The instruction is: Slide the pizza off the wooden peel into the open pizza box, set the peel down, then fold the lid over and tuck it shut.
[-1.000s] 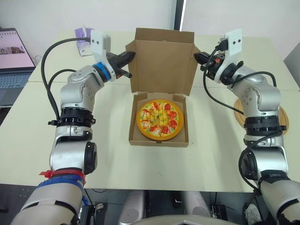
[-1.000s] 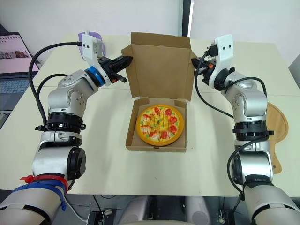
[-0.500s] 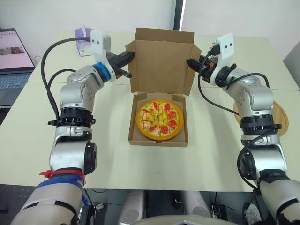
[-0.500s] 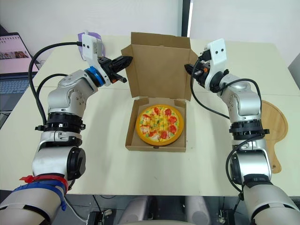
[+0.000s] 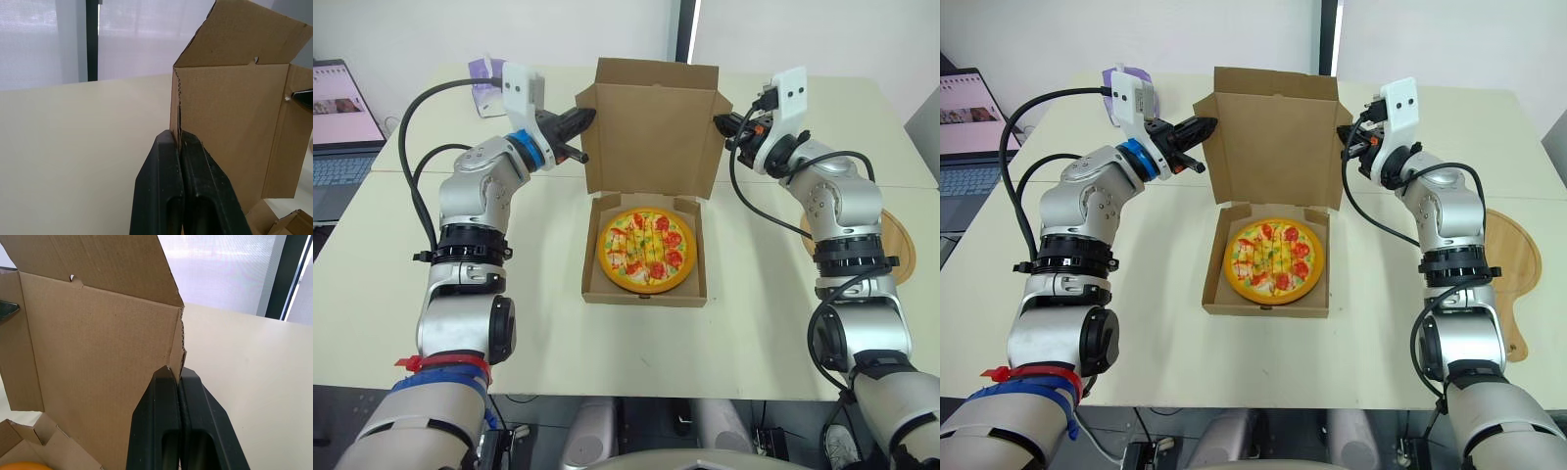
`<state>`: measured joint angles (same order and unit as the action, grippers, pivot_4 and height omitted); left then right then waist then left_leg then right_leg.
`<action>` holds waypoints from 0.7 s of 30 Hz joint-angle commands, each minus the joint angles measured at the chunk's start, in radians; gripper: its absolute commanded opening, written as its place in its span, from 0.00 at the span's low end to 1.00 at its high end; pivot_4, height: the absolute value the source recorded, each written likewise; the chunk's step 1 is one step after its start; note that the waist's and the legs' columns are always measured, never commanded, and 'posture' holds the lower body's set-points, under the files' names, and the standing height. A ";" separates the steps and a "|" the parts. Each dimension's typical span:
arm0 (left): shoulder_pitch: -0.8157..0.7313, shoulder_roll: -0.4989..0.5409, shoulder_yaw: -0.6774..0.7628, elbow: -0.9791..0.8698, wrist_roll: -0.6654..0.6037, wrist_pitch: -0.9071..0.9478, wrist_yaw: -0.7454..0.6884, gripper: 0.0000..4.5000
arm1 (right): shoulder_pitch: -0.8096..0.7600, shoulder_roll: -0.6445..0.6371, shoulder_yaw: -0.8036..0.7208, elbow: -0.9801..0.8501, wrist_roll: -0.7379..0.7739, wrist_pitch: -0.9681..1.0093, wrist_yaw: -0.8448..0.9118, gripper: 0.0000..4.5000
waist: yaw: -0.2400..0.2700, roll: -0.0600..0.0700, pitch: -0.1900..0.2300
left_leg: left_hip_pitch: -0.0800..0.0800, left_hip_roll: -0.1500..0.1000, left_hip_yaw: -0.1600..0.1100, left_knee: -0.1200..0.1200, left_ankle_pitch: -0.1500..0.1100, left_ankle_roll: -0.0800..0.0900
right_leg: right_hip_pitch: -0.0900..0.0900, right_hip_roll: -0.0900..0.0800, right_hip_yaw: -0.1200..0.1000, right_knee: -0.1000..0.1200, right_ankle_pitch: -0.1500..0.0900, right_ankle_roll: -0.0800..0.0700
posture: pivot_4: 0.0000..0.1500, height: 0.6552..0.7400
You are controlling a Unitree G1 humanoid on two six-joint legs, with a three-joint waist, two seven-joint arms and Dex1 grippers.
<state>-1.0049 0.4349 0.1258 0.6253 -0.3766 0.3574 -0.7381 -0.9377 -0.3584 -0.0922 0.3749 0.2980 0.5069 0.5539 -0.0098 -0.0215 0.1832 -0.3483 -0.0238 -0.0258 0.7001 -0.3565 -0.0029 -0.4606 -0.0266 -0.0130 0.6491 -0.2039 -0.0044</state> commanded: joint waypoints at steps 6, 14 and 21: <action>-0.035 0.004 0.014 -0.038 0.010 -0.055 -0.011 0.00 | -0.054 0.015 -0.025 -0.036 0.005 -0.060 -0.019 0.01 | -0.002 0.000 0.000 | 0.000 0.000 0.000 0.001 0.000 0.000 | 0.000 0.000 0.000 0.000 0.000 0.000 | 1.00 1.00; -0.072 -0.017 0.012 -0.035 0.027 -0.071 0.029 0.00 | -0.085 0.033 -0.018 -0.018 -0.027 -0.124 -0.080 0.01 | -0.006 0.000 0.000 | 0.000 0.000 0.000 0.001 0.000 0.000 | 0.000 0.000 0.000 0.001 0.000 0.000 | 1.00 1.00; -0.009 -0.027 -0.001 -0.175 0.045 -0.040 0.103 0.00 | -0.025 0.078 0.025 -0.179 -0.060 -0.059 -0.160 0.01 | -0.017 0.000 0.000 | -0.001 0.000 0.001 0.001 0.000 0.000 | -0.002 0.000 0.001 0.003 0.000 0.000 | 1.00 1.00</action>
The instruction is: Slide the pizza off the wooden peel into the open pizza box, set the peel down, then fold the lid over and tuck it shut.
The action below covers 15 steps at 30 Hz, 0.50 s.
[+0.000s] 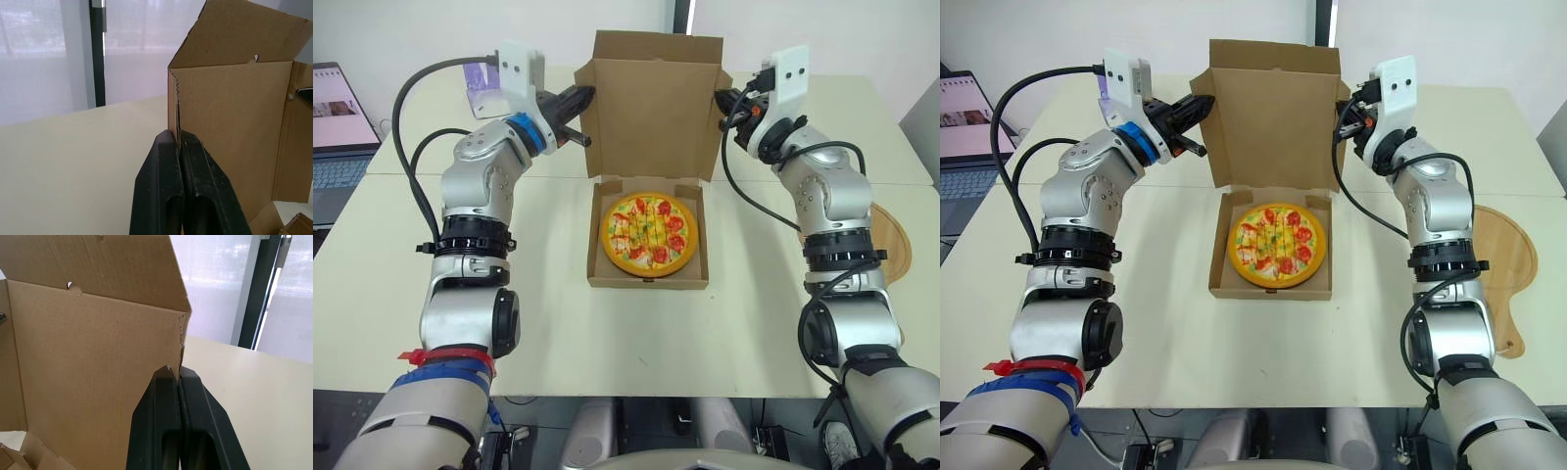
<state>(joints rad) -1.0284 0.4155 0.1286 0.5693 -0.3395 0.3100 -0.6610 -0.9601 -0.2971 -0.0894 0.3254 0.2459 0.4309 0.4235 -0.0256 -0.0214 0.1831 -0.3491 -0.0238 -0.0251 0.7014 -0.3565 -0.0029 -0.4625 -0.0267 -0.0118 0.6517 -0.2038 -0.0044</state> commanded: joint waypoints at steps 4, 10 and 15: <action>0.105 -0.021 -0.033 -0.273 0.041 0.015 0.082 0.00 | 0.037 0.048 0.046 -0.224 -0.036 0.054 -0.092 0.01 | -0.003 0.000 0.000 | -0.004 0.000 0.002 0.001 0.000 0.000 | -0.006 0.000 0.002 0.009 0.000 0.000 | 1.00 1.00; 0.183 -0.053 -0.028 -0.376 0.068 0.016 0.160 0.00 | 0.080 0.096 0.061 -0.285 -0.047 0.075 -0.131 0.01 | -0.003 0.000 -0.001 | -0.016 0.000 0.001 0.013 0.000 0.000 | -0.016 0.000 0.002 0.013 0.001 -0.001 | 1.00 1.00; 0.214 -0.058 -0.004 -0.385 0.061 0.002 0.173 0.27 | 0.088 0.106 0.056 -0.282 -0.046 0.068 -0.125 0.00 | -0.003 0.000 -0.001 | -0.015 0.000 0.001 0.013 0.000 0.000 | -0.015 0.000 0.002 0.013 0.002 -0.001 | 1.00 1.00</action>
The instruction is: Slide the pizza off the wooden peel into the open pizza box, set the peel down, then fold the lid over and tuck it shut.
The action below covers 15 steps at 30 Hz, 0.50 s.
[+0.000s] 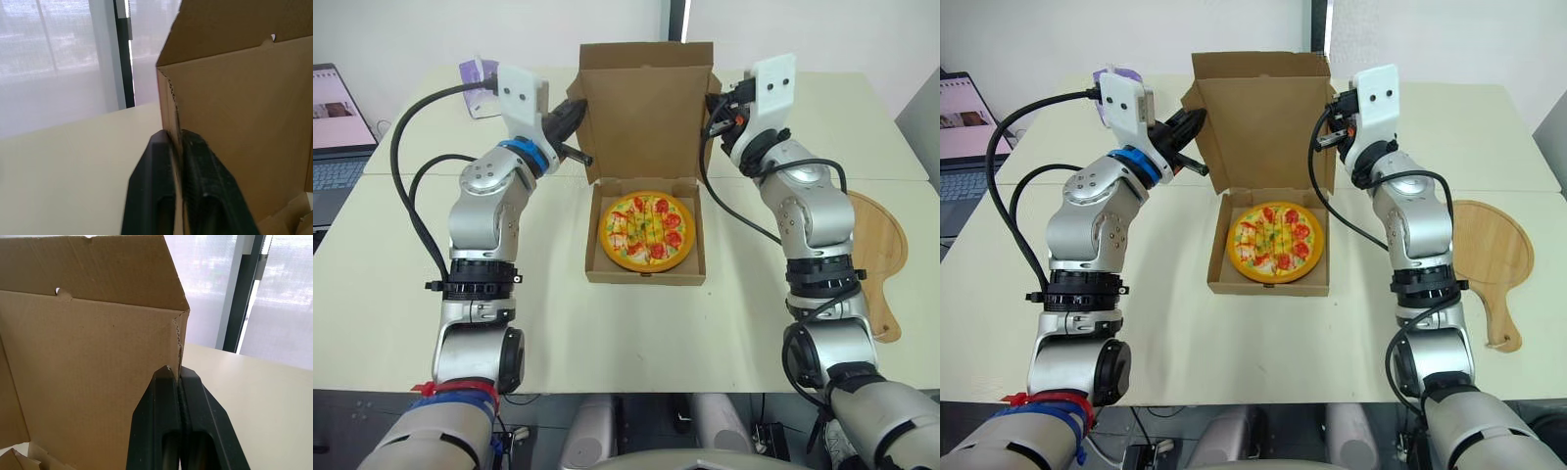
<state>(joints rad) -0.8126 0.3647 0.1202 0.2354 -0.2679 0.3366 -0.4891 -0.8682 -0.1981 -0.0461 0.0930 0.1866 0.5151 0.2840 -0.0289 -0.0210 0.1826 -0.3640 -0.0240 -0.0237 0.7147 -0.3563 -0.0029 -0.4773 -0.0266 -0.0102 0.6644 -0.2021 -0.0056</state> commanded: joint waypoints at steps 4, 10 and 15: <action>0.001 0.003 0.013 -0.037 0.000 -0.042 0.004 0.59 | -0.002 0.007 0.010 -0.042 0.016 -0.024 0.028 0.00 | 0.000 0.000 0.000 | 0.000 0.000 0.000 0.000 0.000 0.000 | 0.000 0.000 0.000 0.000 0.000 0.000 | 1.00 1.00; 0.007 0.000 0.015 -0.038 0.012 -0.048 0.036 0.73 | -0.004 0.010 0.007 -0.041 0.017 -0.025 0.031 0.00 | 0.000 0.000 0.000 | 0.000 0.000 0.000 0.000 0.000 0.000 | 0.000 0.000 0.000 0.000 0.000 0.000 | 1.00 1.00; 0.009 0.004 0.026 -0.027 0.017 -0.052 0.070 0.73 | -0.002 0.004 0.000 -0.045 0.019 -0.021 0.029 0.00 | 0.000 0.000 0.000 | 0.000 0.000 0.000 0.000 0.000 0.000 | 0.000 0.000 0.000 0.000 0.000 0.000 | 1.00 1.00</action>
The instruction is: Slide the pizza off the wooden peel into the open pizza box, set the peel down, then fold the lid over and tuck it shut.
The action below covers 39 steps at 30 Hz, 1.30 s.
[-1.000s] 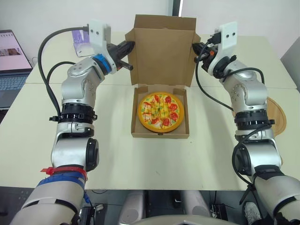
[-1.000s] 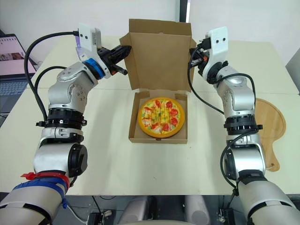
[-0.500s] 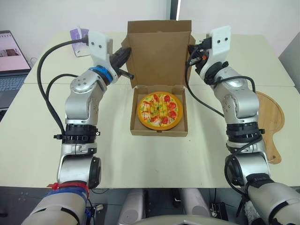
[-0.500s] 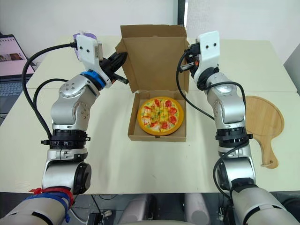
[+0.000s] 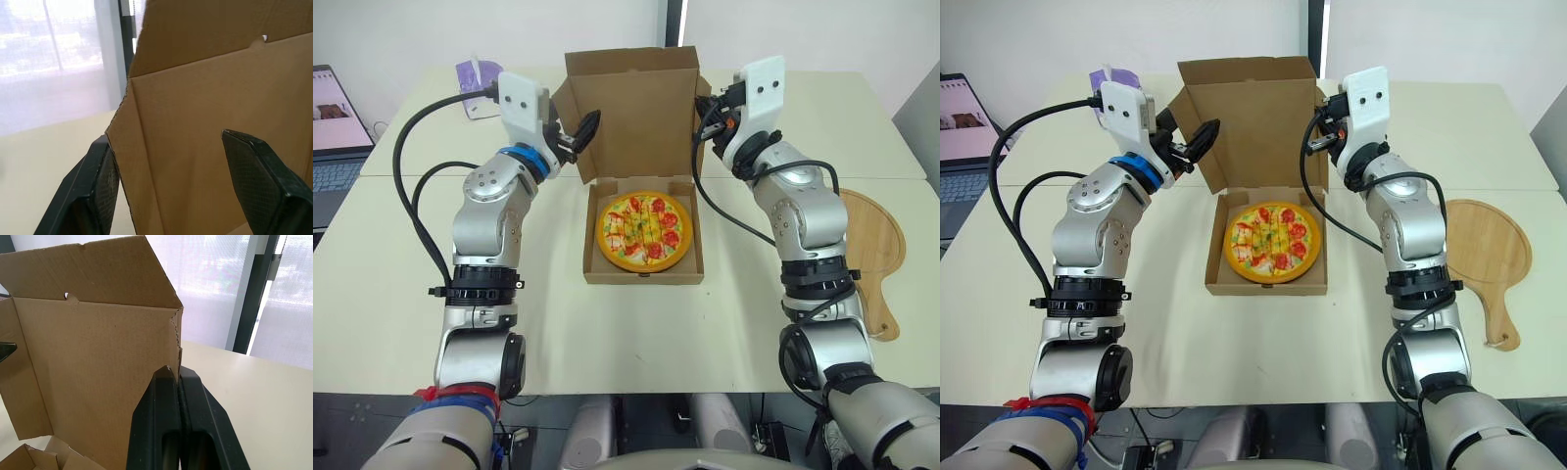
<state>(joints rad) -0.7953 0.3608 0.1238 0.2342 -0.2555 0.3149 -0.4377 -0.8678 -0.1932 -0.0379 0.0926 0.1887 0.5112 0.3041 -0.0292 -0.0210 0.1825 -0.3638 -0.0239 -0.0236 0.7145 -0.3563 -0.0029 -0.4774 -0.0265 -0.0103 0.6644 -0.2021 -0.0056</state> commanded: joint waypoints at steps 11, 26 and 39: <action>-0.022 0.018 0.010 -0.047 -0.006 -0.011 0.012 0.02 | -0.002 0.011 0.002 -0.099 0.019 0.041 -0.016 0.00 | 0.000 0.000 0.000 | 0.000 0.000 0.000 0.000 0.000 0.000 | 0.000 0.000 0.000 0.000 0.000 0.000 | 1.00 1.00; 0.033 0.002 0.013 -0.268 -0.054 0.156 0.031 0.01 | 0.110 0.123 0.035 -0.350 0.025 0.229 -0.135 0.00 | 0.000 0.000 0.000 | 0.000 0.000 -0.001 0.000 0.000 0.000 | 0.000 0.000 0.000 0.000 0.000 0.000 | 1.00 1.00; 0.181 -0.031 0.019 -0.468 -0.065 0.197 0.063 0.01 | 0.268 0.192 0.057 -0.535 0.037 0.308 -0.180 0.00 | 0.000 -0.001 -0.002 | 0.001 0.000 -0.001 0.000 0.000 0.000 | 0.001 0.000 0.000 0.000 0.000 0.000 | 1.00 1.00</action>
<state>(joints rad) -0.6064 0.3385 0.1568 -0.1626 -0.2945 0.5207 -0.3752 -0.6022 -0.0176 -0.0162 -0.4024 0.1900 0.8032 0.1151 -0.0287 -0.0216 0.1806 -0.3632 -0.0239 -0.0242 0.7146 -0.3563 -0.0028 -0.4765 -0.0265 -0.0104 0.6644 -0.2021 -0.0056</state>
